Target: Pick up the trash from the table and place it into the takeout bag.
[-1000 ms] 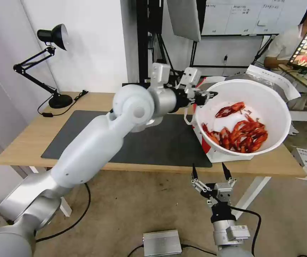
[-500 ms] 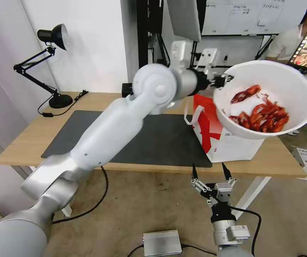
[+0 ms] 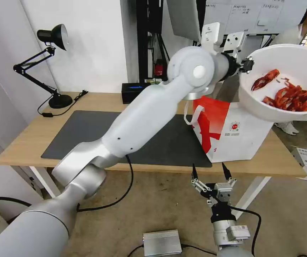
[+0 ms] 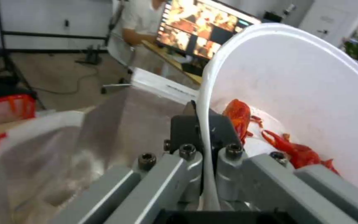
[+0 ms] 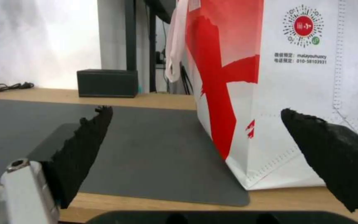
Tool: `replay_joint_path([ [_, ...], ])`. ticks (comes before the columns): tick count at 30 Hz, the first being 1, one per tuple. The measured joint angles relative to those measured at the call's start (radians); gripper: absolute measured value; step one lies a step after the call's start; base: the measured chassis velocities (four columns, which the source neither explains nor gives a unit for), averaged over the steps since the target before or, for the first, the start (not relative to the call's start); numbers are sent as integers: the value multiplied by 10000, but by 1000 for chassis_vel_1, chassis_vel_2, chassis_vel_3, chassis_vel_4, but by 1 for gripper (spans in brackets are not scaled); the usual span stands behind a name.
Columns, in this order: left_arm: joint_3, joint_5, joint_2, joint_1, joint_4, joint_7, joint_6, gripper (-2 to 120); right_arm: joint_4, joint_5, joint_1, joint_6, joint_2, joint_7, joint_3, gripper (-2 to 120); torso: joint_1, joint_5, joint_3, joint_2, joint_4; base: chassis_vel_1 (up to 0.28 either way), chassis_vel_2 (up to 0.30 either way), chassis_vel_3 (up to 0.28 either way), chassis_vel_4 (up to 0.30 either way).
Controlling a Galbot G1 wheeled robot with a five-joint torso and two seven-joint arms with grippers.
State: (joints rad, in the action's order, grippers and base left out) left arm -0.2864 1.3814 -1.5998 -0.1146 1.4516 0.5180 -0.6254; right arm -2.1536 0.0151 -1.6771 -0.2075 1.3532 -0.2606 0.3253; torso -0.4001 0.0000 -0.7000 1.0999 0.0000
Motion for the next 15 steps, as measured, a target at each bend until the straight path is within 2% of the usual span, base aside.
replay_joint_path([
  [5, 0, 51, 2, -103, -245, 297, 286, 0, 0, 0, 0, -1, 0, 0, 0, 100, 0, 0, 0, 0, 0, 0, 0, 0, 0],
  [15, -369, 107, 14, -396, -877, 1812, 1355, 0, 0, 0, 0, 0, 0, 0, 0, 100, 0, -1, 0, 2, 0, 0, 0, 0, 0],
])
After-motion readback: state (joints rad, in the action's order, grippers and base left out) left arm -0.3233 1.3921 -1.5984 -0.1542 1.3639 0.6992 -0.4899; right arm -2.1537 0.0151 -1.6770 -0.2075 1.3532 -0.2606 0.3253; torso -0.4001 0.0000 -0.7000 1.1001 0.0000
